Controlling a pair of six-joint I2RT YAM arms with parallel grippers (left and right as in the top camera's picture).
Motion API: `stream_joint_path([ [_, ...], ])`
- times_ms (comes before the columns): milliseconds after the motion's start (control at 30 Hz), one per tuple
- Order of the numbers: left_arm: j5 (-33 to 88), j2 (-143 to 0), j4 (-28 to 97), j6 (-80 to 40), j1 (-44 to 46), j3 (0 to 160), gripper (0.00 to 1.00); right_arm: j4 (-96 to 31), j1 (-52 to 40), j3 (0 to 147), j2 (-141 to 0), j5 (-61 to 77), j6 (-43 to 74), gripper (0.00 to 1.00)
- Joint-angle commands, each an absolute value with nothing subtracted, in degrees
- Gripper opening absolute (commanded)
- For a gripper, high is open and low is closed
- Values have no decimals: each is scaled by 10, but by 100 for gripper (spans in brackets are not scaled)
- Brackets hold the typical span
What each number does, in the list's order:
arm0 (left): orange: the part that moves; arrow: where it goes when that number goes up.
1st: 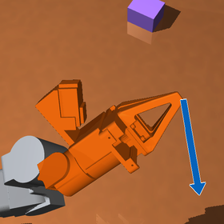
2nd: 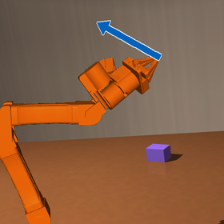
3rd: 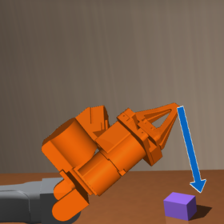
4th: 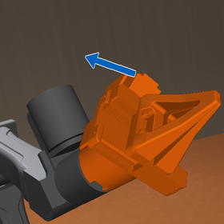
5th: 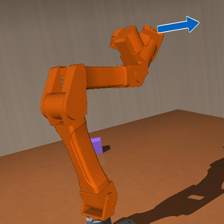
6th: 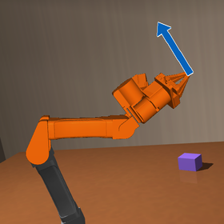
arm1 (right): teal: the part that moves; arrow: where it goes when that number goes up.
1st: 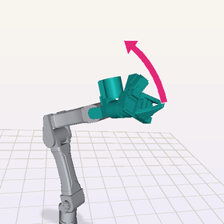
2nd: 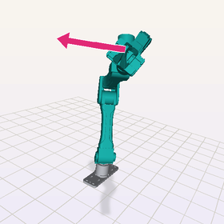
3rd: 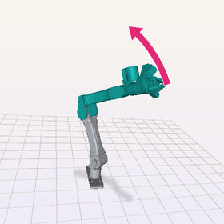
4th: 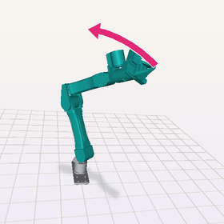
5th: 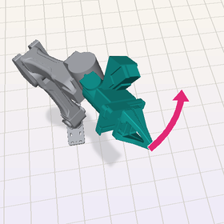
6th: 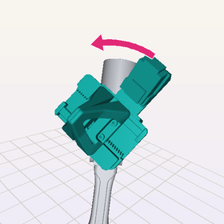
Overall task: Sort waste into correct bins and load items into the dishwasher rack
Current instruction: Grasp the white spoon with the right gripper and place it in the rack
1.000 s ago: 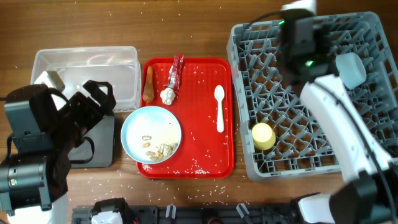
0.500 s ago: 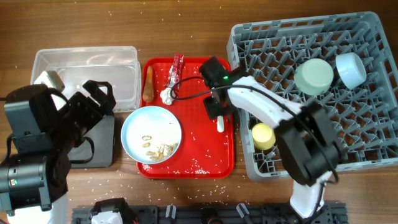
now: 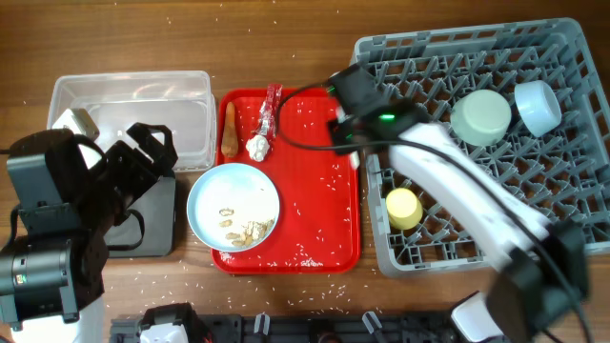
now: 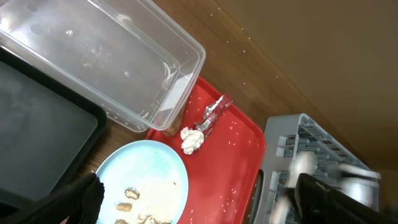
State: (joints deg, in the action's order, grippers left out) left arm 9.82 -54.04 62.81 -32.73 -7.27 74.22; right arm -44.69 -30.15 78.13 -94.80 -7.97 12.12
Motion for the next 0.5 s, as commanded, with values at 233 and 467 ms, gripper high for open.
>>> stream_joint_path([
  [233, 91, -540, 627, -333, -76, 745, 100, -425, -202, 760, -981, -18, 41, 56],
  [467, 91, -540, 627, -333, -76, 745, 100, -423, -272, 781, -867, -3, 46, 73],
])
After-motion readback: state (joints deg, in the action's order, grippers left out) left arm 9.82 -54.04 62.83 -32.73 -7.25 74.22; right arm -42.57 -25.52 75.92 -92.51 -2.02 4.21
